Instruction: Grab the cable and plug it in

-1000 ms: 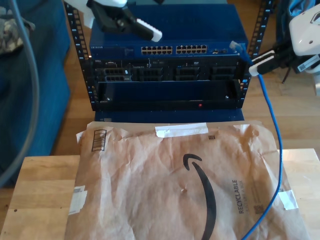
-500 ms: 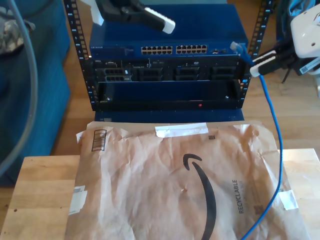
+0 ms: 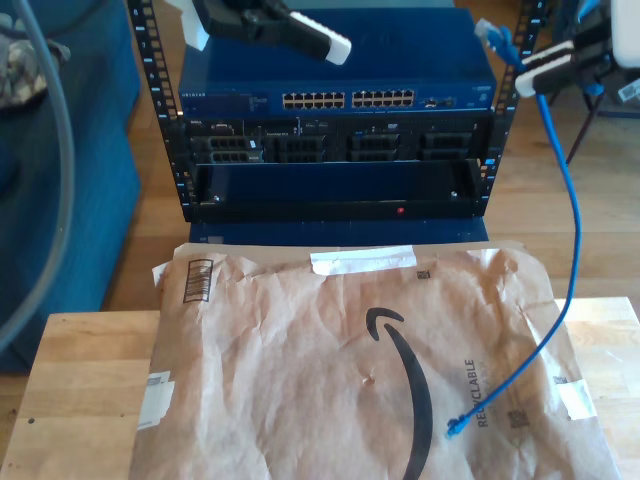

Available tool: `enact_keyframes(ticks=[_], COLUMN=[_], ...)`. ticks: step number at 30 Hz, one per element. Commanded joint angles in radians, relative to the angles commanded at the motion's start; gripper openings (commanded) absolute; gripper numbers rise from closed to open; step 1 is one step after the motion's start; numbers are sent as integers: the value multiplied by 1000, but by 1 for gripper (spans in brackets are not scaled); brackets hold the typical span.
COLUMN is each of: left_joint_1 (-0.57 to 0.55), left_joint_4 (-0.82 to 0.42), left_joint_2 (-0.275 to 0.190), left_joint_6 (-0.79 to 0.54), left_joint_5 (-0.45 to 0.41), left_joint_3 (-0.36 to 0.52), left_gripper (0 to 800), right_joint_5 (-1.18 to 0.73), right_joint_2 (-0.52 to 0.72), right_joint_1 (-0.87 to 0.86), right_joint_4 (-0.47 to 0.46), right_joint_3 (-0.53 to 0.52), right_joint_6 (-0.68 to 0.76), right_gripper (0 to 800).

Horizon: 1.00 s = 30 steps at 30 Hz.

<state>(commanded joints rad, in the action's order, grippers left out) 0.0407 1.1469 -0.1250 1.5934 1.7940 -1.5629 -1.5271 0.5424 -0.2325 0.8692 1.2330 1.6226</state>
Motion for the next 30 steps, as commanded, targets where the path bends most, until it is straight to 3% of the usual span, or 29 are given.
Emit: enact_keyframes(ticks=[30], left_joint_1=[0], left_joint_4=[-6], left_joint_2=[0], left_joint_6=[-11], left_joint_5=[-20], left_joint_3=[0], left_gripper=[797], right_joint_5=[2], right_joint_2=[-126], right_joint_1=[183], right_joint_4=[-6], right_joint_3=[153], right_joint_6=[146], right_gripper=[8])
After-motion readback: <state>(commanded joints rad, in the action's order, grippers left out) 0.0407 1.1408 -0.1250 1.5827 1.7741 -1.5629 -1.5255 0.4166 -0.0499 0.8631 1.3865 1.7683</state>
